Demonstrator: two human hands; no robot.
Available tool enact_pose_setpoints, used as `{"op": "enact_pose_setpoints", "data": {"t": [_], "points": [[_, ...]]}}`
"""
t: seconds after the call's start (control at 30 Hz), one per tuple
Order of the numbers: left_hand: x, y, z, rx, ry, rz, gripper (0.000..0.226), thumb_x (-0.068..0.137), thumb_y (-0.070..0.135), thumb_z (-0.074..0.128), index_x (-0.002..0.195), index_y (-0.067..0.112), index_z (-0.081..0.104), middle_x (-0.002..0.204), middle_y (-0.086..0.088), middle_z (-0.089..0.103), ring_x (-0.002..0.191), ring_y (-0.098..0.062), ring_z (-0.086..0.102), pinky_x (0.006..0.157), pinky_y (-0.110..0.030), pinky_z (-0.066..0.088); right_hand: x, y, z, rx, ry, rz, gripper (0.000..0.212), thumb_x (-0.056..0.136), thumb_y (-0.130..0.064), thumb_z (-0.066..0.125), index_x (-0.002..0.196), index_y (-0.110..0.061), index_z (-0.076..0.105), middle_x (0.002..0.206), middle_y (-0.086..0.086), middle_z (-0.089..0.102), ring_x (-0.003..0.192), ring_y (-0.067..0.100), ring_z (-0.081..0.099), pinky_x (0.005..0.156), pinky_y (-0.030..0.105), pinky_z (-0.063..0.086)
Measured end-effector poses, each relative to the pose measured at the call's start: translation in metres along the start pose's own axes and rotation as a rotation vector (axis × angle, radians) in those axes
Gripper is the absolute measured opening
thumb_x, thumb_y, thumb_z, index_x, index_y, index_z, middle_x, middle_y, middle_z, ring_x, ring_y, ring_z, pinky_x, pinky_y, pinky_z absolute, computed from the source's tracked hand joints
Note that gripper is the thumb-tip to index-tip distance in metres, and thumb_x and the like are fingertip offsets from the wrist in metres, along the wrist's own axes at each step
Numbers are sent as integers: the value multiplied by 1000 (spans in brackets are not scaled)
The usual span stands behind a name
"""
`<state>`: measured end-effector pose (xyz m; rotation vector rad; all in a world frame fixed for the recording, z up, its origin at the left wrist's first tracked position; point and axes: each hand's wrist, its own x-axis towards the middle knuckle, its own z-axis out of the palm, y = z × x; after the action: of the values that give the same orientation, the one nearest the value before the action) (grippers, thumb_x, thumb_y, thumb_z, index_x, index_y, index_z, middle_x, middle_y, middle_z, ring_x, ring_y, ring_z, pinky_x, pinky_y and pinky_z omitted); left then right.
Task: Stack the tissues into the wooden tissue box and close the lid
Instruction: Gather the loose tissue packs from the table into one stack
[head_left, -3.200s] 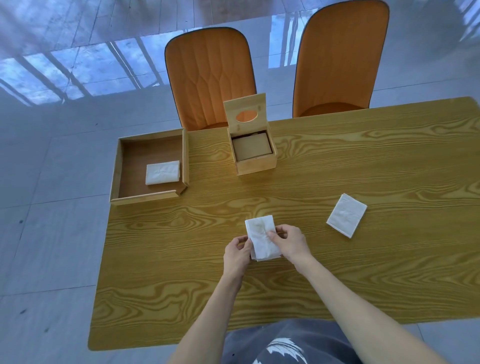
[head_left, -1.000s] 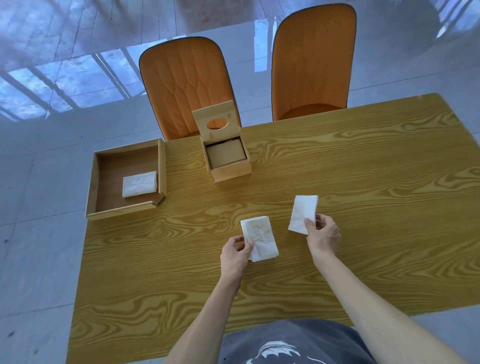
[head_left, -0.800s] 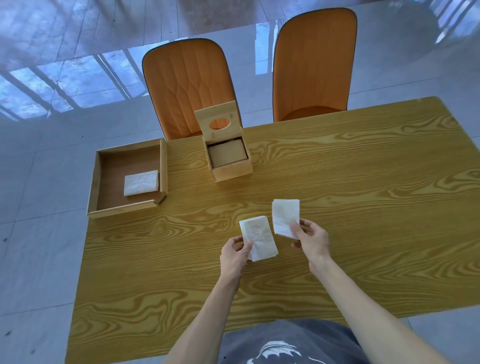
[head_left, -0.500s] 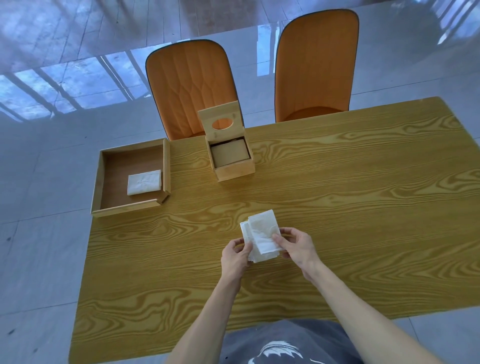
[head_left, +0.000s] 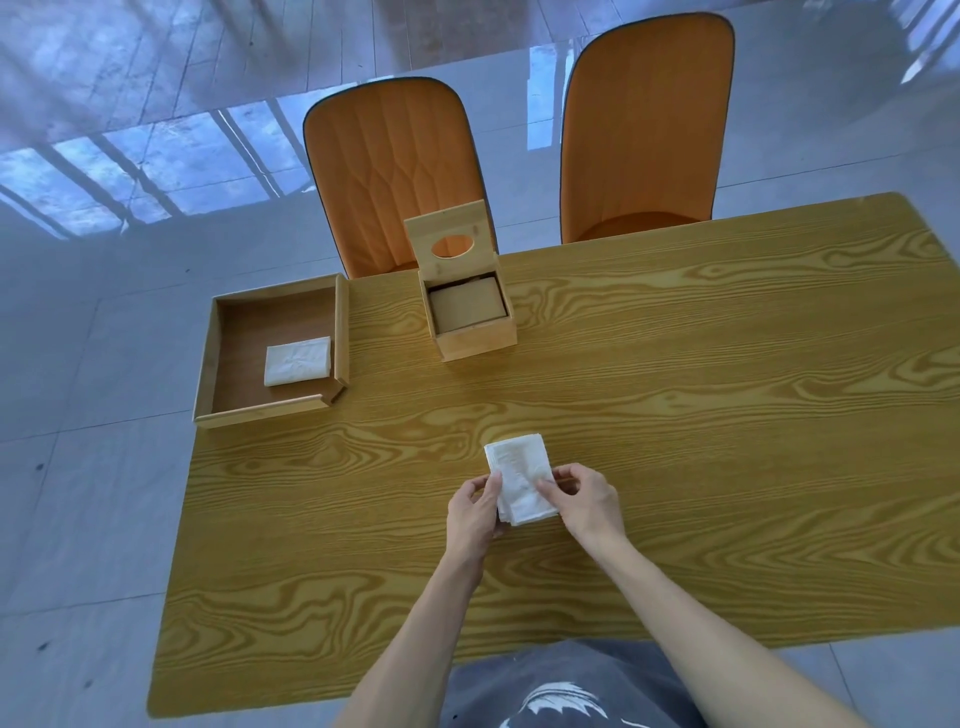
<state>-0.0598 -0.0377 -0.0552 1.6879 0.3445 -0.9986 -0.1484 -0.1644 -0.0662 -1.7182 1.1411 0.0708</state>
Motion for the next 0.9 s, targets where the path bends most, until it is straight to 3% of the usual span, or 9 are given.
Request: {"op": "enact_pose_setpoints", "data": {"t": [0.1, 0.23, 0.3, 0.37, 0.43, 0.53, 0.6, 0.73, 0.9], "points": [[-4, 2, 0, 13, -67, 7, 22, 87, 31, 75, 103, 22, 62, 86, -3, 78, 56, -4, 71, 45, -16, 49, -4, -3, 0, -90, 7, -43, 30, 85, -39, 71, 105, -17, 71, 98, -2, 75, 92, 17, 69, 84, 39, 56], [-6, 3, 0, 45, -135, 6, 25, 88, 20, 73, 110, 9, 71, 79, 3, 80, 62, -5, 74, 50, -15, 51, -8, -3, -4, -137, 58, -69, 44, 79, -50, 74, 112, -21, 66, 104, -7, 68, 97, 14, 64, 82, 36, 54], [-4, 3, -2, -32, -148, -24, 25, 89, 16, 73, 113, 10, 70, 86, 1, 81, 72, -11, 76, 56, -19, 55, -5, -2, -9, -141, 94, -65, 54, 74, -57, 75, 117, -26, 62, 108, -9, 61, 100, 12, 59, 80, 31, 50], [-1, 4, -5, -142, -188, -54, 27, 89, 9, 72, 116, 11, 68, 97, -5, 79, 84, -19, 77, 66, -27, 59, -2, -3, -16, -13, 17, -38, 54, 73, -57, 77, 116, -27, 63, 106, -10, 63, 100, 10, 59, 82, 27, 47], [0, 4, -8, -225, -236, -68, 28, 89, 5, 71, 117, 10, 65, 102, -10, 77, 88, -23, 76, 74, -33, 61, 1, -4, -20, 181, -120, -18, 44, 73, -50, 80, 107, -24, 70, 96, -13, 70, 92, 6, 63, 80, 22, 48], [0, 4, -13, -253, -269, -74, 35, 85, 4, 75, 117, 5, 62, 104, -13, 73, 90, -24, 73, 84, -39, 60, 0, -6, -22, 361, -249, -50, 27, 74, -33, 85, 92, -16, 75, 64, -14, 67, 60, 3, 57, 56, 13, 45], [-2, 5, -18, -162, -242, -21, 37, 81, 4, 79, 115, 7, 65, 101, -10, 73, 89, -20, 71, 83, -36, 60, -1, -7, -20, 377, -246, -104, 23, 74, -27, 86, 89, -14, 75, 62, -9, 67, 54, 6, 54, 53, 18, 45], [-4, 8, -32, 63, -59, 218, 32, 76, 3, 82, 100, 20, 69, 78, 6, 75, 72, -5, 68, 65, -14, 53, -3, -13, -20, 242, -185, -242, 16, 74, -26, 84, 88, -24, 75, 77, -4, 75, 63, 9, 66, 65, 28, 56], [-6, 4, -48, 421, 77, 348, 27, 75, 24, 84, 94, 37, 72, 67, 4, 67, 60, -9, 56, 61, -33, 50, -7, -15, -15, -93, -147, -324, 23, 75, -28, 84, 95, -29, 73, 91, -13, 74, 73, 10, 69, 77, 35, 57]]}}
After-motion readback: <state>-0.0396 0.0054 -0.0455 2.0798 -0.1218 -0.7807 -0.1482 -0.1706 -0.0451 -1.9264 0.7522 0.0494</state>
